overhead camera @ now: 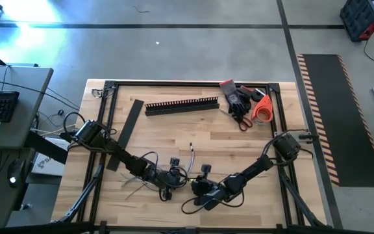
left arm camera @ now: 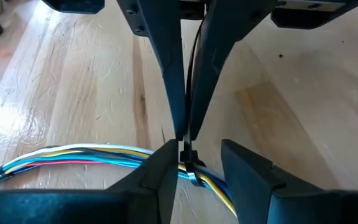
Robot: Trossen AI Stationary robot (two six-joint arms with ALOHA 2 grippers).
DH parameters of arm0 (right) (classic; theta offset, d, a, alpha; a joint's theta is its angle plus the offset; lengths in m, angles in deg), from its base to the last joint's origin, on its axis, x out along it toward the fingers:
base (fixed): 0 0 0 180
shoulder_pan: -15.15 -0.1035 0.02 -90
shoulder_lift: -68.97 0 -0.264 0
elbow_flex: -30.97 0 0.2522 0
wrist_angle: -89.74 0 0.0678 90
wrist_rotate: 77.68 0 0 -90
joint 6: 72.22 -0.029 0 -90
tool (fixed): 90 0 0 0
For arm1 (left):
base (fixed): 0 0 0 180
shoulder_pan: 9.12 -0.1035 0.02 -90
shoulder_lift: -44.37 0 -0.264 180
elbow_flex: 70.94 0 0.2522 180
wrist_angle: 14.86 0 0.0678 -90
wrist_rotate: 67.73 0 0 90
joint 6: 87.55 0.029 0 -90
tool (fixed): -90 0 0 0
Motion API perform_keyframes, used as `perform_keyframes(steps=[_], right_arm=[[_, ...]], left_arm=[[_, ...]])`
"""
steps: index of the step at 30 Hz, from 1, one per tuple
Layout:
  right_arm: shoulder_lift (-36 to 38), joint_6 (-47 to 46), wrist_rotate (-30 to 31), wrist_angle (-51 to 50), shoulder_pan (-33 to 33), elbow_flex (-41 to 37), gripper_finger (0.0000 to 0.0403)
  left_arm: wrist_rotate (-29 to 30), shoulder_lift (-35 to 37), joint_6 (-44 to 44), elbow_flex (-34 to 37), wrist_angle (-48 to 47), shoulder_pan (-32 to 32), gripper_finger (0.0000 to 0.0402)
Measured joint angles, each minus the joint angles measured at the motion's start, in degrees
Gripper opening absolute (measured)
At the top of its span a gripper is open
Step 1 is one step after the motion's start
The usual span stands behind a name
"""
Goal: Ziptie cables
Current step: Wrap the cables together using a black zip tie
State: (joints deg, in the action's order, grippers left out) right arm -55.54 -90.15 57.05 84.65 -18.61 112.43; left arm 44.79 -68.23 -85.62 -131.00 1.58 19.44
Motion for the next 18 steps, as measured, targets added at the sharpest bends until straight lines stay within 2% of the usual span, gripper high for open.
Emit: perform_keyframes(steps=[5, 13, 18], right_arm=[[0.0, 0.0, -0.02, -0.02, -0.02, 0.0, 0.0001], [-0.01, 0.0, -0.39, -0.29, -0.04, 0.0, 0.0], [0.0, -1.72, -0.66, -1.83, -0.71, 0.0, 0.0]], left_arm=[[0.48, 0.0, 0.05, 0.0, 0.04, 0.0, 0.0094], [0.67, 0.0, -0.39, 0.0, 0.17, -0.04, 0.0015], [0.96, 0.0, -0.47, -0.04, -0.12, -0.04, 0.0009]])
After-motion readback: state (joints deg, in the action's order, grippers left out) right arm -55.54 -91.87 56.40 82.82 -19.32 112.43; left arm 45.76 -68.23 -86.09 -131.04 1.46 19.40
